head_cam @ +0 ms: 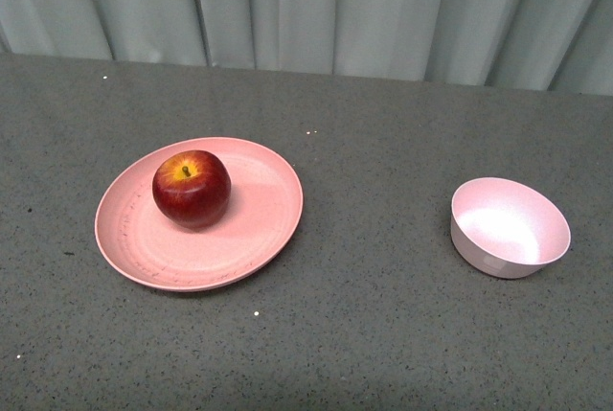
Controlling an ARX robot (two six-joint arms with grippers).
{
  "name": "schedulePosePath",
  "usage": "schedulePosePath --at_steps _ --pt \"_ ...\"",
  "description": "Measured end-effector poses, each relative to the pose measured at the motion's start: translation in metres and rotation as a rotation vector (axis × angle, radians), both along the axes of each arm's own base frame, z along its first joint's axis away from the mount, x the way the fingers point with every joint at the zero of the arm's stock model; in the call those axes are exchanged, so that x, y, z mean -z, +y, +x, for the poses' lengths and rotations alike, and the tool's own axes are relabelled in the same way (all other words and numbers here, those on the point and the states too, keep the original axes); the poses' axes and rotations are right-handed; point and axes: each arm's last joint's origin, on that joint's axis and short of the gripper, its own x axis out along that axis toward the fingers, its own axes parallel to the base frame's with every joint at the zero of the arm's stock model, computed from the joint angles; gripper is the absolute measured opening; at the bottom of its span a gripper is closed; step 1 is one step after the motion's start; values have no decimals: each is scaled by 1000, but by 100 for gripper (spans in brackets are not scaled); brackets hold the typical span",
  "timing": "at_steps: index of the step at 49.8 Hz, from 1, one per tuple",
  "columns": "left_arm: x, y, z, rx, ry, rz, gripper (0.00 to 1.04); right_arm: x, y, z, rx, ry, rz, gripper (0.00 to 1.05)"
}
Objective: Move apple from plate to bowl
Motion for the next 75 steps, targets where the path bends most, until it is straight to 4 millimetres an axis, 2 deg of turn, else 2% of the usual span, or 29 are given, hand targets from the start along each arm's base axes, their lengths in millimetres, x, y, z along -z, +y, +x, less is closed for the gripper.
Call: schedulePosePath --at_steps 56,60,68,75 --pt "0 0 0 0 0 0 98 0 0 0 0 0 0 95" --pt "0 0 0 0 0 0 98 4 0 2 42 72 -16 95" --pt "0 0 0 0 0 0 98 7 7 20 -14 183 -32 95" --pt "0 0 0 0 0 0 98 -3 15 65 -83 248 -62 95"
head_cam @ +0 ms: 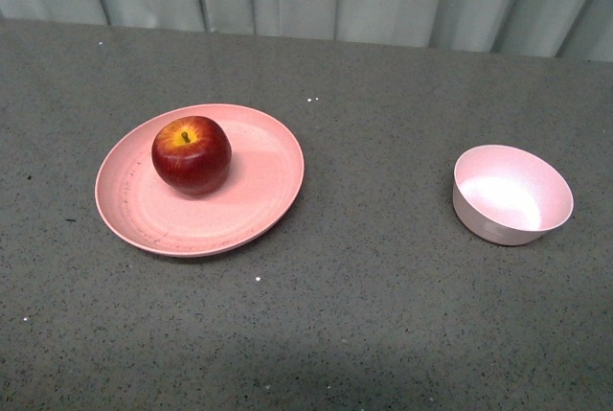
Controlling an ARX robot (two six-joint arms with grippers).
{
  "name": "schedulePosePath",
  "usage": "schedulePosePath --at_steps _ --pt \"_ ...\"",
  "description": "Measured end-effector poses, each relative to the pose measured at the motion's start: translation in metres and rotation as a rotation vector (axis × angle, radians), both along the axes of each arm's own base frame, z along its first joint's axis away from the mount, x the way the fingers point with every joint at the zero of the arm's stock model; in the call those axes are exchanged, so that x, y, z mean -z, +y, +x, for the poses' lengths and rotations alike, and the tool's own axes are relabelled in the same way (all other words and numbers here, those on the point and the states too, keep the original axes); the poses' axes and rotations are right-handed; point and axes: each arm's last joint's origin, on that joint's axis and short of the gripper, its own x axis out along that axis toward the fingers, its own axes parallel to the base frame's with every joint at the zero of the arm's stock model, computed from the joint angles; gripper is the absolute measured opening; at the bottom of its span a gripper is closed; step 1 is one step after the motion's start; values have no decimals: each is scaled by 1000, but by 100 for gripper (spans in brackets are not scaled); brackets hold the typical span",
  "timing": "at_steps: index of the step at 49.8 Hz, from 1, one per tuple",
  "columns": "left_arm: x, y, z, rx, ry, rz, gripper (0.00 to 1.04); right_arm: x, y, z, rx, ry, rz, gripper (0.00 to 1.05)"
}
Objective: Move apple from plate to bowl
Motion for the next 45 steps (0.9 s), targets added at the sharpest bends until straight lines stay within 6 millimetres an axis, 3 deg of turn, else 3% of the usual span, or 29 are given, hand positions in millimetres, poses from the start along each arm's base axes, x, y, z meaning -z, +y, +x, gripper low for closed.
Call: schedulePosePath --at_steps 9,21,29,41,45 --pt "0 0 0 0 0 0 98 31 14 71 -84 307 -47 95" --pt "0 0 0 0 0 0 98 63 43 133 -218 536 -187 95" --pt "0 0 0 0 0 0 98 86 59 158 -280 653 -275 95" --pt "0 0 0 0 0 0 98 103 66 178 -298 726 -295 95" --pt "0 0 0 0 0 0 98 107 67 183 -298 747 -295 85"
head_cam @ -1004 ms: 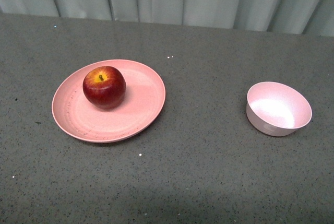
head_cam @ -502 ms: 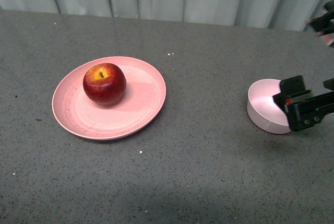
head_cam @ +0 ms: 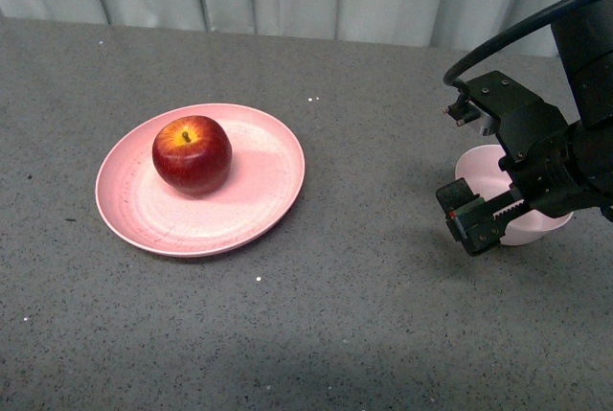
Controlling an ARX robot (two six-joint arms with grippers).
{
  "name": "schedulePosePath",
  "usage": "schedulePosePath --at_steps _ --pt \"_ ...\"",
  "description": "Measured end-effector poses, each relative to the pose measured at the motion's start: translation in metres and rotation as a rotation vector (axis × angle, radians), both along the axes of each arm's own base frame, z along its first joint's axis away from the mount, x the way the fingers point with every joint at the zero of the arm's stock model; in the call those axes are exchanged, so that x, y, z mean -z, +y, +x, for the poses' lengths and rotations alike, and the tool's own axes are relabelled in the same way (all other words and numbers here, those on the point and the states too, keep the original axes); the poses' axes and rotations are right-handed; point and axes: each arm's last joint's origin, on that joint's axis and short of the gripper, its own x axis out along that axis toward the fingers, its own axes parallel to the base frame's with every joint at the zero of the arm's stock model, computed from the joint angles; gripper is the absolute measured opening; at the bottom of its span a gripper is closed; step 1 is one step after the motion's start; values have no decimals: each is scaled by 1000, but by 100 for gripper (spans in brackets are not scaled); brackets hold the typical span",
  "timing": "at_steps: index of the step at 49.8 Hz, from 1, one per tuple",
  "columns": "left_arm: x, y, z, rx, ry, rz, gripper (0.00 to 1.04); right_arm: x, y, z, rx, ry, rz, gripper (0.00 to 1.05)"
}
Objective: Move apple from plate to bowl
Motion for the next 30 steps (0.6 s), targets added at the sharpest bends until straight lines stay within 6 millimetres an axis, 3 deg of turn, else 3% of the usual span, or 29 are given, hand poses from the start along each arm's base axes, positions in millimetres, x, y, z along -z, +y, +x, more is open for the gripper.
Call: schedulePosePath --at_steps 22,30 --pt "0 0 0 0 0 0 98 2 -1 4 7 28 -12 3" --pt "0 0 0 0 0 0 98 0 0 5 5 30 4 1"
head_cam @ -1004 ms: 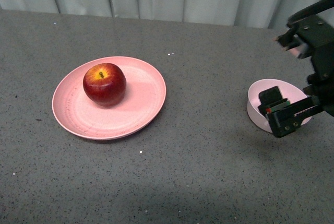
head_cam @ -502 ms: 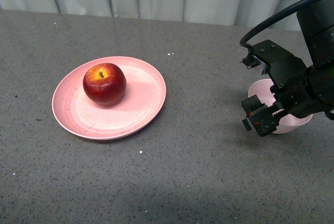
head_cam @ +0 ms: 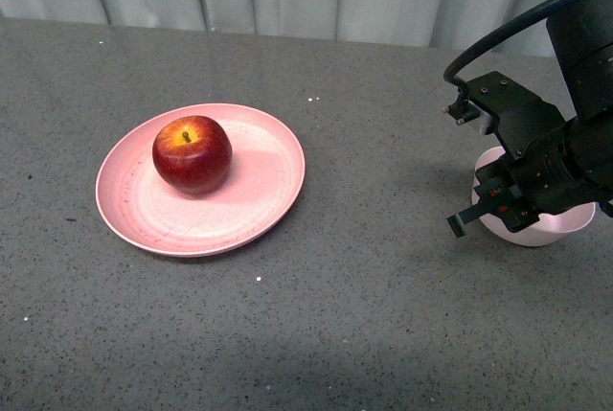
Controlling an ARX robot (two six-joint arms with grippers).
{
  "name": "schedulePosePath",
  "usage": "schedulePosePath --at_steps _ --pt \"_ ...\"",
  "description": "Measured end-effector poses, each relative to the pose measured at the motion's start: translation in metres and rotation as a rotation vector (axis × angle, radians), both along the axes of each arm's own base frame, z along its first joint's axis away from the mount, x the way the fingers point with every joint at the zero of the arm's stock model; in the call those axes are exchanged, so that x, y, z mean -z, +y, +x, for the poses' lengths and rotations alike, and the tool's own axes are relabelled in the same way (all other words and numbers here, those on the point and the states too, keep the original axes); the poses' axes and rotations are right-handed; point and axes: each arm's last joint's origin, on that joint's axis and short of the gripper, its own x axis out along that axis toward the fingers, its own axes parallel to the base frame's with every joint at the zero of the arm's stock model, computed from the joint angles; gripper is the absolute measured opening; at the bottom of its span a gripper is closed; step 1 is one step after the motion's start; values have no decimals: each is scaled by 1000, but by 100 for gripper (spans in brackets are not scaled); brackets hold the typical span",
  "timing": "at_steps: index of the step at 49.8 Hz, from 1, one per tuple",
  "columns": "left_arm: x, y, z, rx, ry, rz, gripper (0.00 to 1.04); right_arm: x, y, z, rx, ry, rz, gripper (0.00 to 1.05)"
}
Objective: Move apple from plate to bowl
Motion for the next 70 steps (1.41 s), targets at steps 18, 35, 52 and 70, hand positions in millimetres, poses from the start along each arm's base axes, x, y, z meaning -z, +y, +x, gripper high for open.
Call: schedulePosePath --at_steps 18,35,52,70 --pt "0 0 0 0 0 0 98 -35 60 -2 -152 -33 152 1" --pt "0 0 0 0 0 0 98 -25 119 11 -247 -28 178 1" --pt "0 0 0 0 0 0 98 -21 129 20 -242 -29 185 18" --pt "0 0 0 0 0 0 98 -45 92 13 -155 -280 283 82"
